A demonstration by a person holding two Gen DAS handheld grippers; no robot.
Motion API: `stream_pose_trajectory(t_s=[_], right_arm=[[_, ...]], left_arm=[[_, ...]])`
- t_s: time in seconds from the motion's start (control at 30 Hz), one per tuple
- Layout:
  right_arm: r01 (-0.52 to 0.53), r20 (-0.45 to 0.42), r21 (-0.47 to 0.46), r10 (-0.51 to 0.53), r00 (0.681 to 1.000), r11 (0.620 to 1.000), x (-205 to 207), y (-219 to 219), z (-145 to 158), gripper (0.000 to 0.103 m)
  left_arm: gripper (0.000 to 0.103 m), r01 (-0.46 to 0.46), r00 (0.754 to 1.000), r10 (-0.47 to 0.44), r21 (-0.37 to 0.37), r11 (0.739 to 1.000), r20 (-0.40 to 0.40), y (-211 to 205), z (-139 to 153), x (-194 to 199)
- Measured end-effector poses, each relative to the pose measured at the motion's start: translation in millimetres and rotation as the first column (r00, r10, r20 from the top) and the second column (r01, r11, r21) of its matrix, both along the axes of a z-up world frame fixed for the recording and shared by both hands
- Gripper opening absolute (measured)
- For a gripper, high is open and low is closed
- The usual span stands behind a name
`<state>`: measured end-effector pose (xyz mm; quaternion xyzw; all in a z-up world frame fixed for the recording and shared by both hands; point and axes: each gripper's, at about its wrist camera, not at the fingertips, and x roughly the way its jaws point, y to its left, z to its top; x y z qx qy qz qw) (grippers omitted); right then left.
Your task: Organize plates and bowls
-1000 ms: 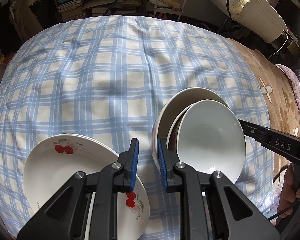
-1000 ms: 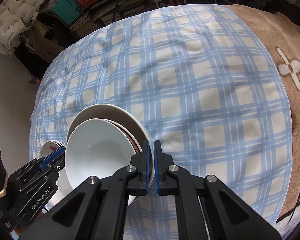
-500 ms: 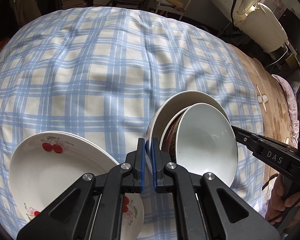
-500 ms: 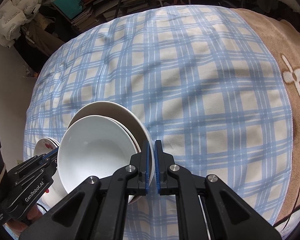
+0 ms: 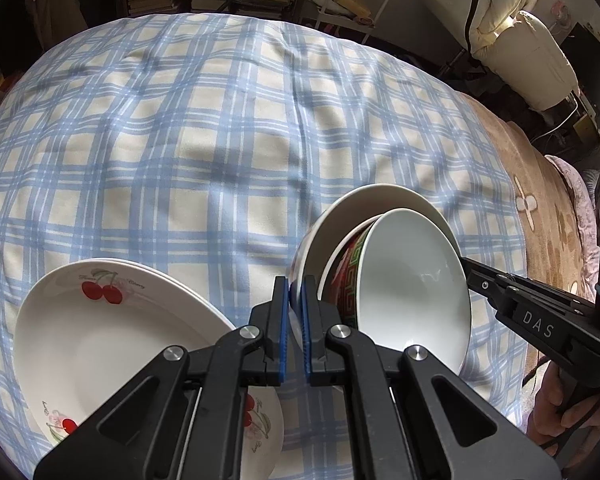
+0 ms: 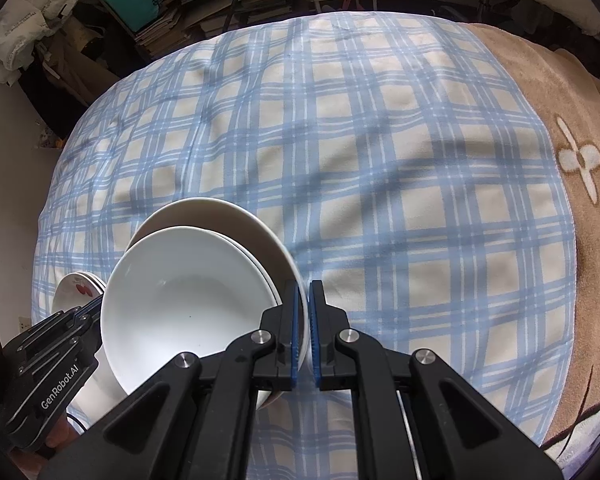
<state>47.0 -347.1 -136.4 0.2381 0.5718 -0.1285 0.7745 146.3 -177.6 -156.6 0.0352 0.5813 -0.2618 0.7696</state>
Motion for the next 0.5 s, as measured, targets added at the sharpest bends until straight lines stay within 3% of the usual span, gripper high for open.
stream_pose_trajectory(t_s=[0.5], right_arm=[[0.032, 0.020, -0.025, -0.032, 0.999, 0.999, -5.2, 1.7, 7.3, 0.009]], left_arm=[[0.003, 0.027, 1.000, -0.027, 0.018, 0.999, -0.003, -2.3, 7.9, 1.0]])
